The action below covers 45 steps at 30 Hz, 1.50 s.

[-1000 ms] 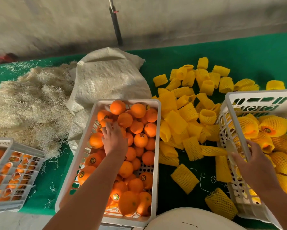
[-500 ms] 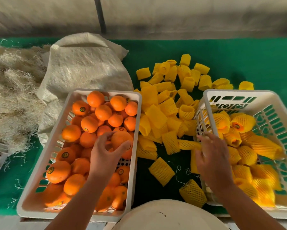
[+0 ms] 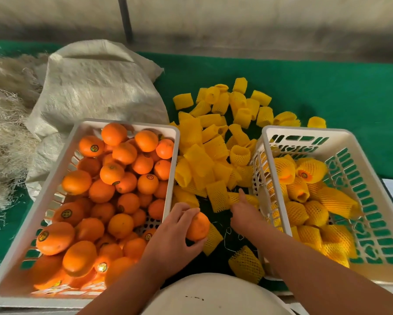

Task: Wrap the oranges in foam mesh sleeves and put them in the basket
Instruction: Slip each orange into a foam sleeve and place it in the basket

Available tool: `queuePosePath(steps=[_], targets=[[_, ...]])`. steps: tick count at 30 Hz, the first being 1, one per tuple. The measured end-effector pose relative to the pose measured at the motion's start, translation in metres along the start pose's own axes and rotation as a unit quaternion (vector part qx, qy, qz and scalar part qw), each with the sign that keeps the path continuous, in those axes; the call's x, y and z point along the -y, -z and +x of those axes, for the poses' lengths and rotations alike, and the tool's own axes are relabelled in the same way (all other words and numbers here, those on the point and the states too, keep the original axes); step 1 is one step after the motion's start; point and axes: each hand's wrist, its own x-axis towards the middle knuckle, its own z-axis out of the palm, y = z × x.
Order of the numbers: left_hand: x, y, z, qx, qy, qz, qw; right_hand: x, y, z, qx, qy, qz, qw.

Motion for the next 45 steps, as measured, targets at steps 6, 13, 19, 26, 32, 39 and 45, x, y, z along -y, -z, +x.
queuePosePath(steps=[6, 13, 19, 26, 32, 39, 45], targets=[[0.002, -0.002, 0.002, 0.011, -0.007, 0.022, 1.000, -0.009, -0.005, 0.004, -0.084, 0.017, 0.076, 0.993], [0.004, -0.004, 0.004, 0.042, -0.034, 0.034, 0.998, -0.003, -0.010, -0.057, -0.241, 0.226, 0.264, 0.906], [0.002, -0.003, 0.002, 0.111, -0.136, 0.099, 0.980, 0.018, -0.003, -0.103, -0.213, 0.236, 0.429, 0.845], [-0.004, -0.002, 0.003, 0.169, -0.212, 0.188, 0.944, 0.027, -0.005, -0.098, -0.178, 0.089, 0.462, 0.864], [-0.005, -0.007, 0.005, 0.214, -0.251, 0.224, 0.917, 0.027, 0.006, -0.076, -0.140, 0.099, 0.306, 0.937], [-0.003, -0.015, 0.006, 0.256, -0.155, 0.216, 0.929, 0.024, 0.015, -0.078, -0.246, 0.119, 0.299, 0.914], [-0.020, -0.004, 0.017, 0.290, -0.092, 0.162, 0.939, 0.015, 0.014, -0.081, -0.233, 0.172, 0.261, 0.921]])
